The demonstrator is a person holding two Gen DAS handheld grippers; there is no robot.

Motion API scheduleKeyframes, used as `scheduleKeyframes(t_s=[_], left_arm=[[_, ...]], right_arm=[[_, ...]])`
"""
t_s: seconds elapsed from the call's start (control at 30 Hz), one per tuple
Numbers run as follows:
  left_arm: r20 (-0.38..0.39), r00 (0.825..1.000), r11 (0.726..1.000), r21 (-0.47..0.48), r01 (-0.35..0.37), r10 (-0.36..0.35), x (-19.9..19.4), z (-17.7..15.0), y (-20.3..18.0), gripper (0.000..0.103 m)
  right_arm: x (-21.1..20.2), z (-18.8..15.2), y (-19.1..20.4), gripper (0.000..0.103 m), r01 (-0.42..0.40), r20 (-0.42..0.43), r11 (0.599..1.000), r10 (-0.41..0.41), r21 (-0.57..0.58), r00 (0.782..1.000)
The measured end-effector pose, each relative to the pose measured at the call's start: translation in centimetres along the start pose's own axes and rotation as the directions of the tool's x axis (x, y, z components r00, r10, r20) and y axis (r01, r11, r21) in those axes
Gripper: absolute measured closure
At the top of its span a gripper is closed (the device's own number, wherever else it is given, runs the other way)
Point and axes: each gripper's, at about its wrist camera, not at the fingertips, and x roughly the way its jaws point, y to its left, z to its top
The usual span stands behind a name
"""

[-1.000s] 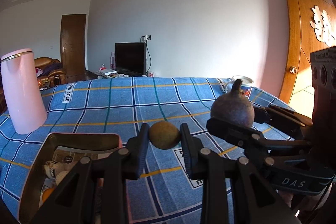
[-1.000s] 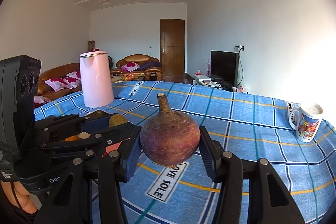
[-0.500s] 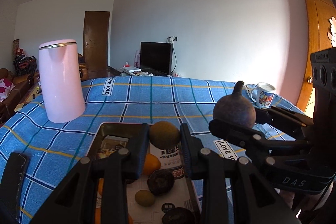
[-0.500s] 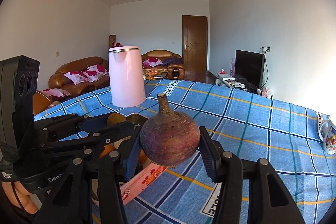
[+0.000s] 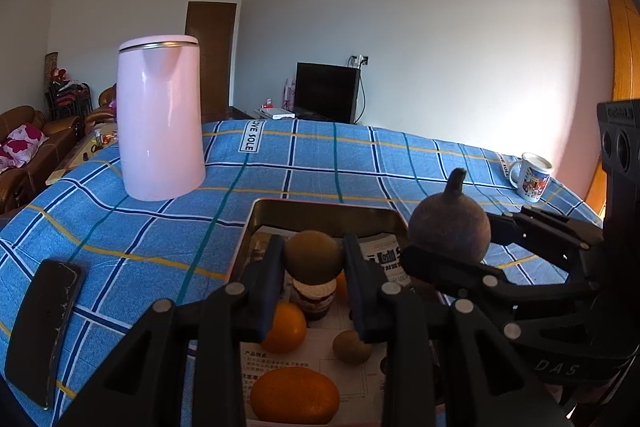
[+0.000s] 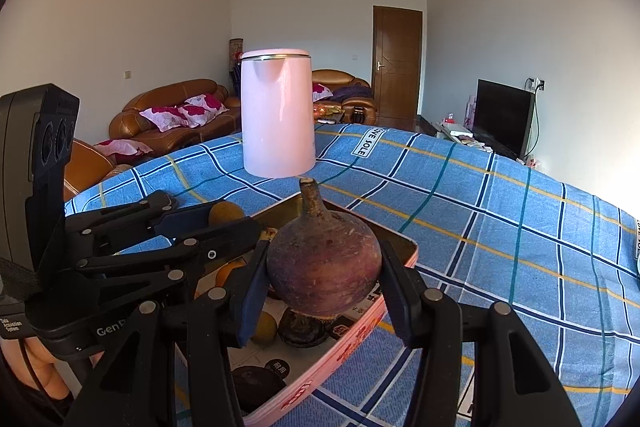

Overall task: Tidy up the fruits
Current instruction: 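Lower both fruits into the tin box and open both tools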

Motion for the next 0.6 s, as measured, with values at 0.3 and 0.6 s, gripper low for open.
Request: scheduleKeyframes(t_s=[0.3, 0.6], left_arm=[[-0.037, 0.999, 1.0, -0.014, -0.012, 0.011, 0.4, -0.7, 1.4, 0.072], [-0.06, 0.998, 1.0, -0.015, -0.018, 0.017, 0.8, -1.2, 1.8, 0.072]], right_arm=[[1.8, -0.7, 1.2, 0.049, -0.008, -0.063, 1.0, 0.007, -0.015, 0.998], [2.6, -1.3, 1.5, 0.049, -0.008, -0.104, 1.0, 0.006, -0.019, 0.995]])
